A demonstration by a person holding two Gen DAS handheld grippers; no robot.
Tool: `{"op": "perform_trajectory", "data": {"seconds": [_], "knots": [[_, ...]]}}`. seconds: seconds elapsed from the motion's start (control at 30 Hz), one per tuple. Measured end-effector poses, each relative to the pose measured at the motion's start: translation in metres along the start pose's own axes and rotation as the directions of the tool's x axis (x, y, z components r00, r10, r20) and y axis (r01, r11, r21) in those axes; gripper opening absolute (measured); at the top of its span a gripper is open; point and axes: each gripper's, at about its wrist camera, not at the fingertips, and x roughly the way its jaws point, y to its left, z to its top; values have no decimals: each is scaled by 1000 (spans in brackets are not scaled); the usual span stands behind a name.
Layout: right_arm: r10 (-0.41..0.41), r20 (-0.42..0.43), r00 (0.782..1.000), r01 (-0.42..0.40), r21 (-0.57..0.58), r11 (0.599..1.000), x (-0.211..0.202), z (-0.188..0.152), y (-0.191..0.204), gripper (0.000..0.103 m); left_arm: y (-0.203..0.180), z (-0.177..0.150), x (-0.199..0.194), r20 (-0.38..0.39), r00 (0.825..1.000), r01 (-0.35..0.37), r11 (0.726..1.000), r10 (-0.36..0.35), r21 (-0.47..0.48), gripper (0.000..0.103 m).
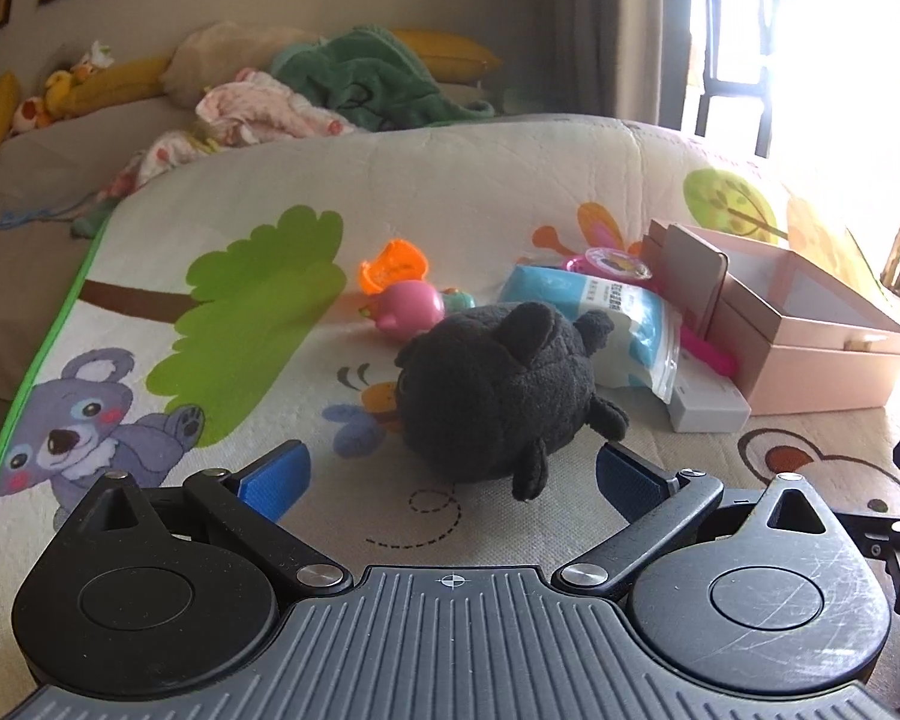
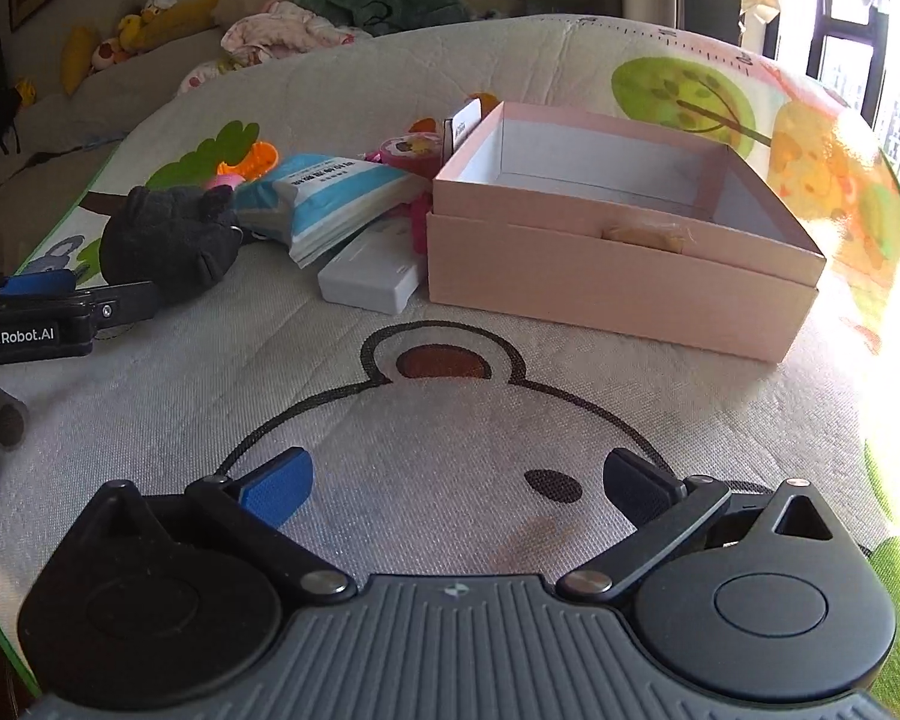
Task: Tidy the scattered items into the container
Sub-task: 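Reach the right gripper to the white plastic tray and close on it, then grasp the black plush toy with the left gripper while the right lifts the white tray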
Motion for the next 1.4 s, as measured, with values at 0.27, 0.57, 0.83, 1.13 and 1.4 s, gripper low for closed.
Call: {"op": "perform_trajectory", "data": {"seconds": [0.27, 0.57, 0.83, 1.13, 1.4], "knots": [[-40, 82, 996, 49, -123, 991, 38, 39, 56, 60, 35, -6, -8, 51, 999, 10, 969, 3, -249, 103], [-83, 33, 996, 84, -55, 995, 69, 50, 62, 52, 42, -9, -7, 63, 997, 51, 955, -34, -293, 103], [63, -9, 998, -64, -165, 984, 10, 21, 43, 51, 39, -9, -7, 60, 998, 49, 958, -34, -281, 103], [-195, 32, 980, 196, -269, 943, -34, -32, -22, 65, 22, -6, -7, 45, 999, 11, 984, -3, -180, 103], [-158, 47, 986, 150, 141, 979, -44, -34, -88, 102, -1, -2, -5, 20, 999, -29, 999, 30, -26, 103]]}}
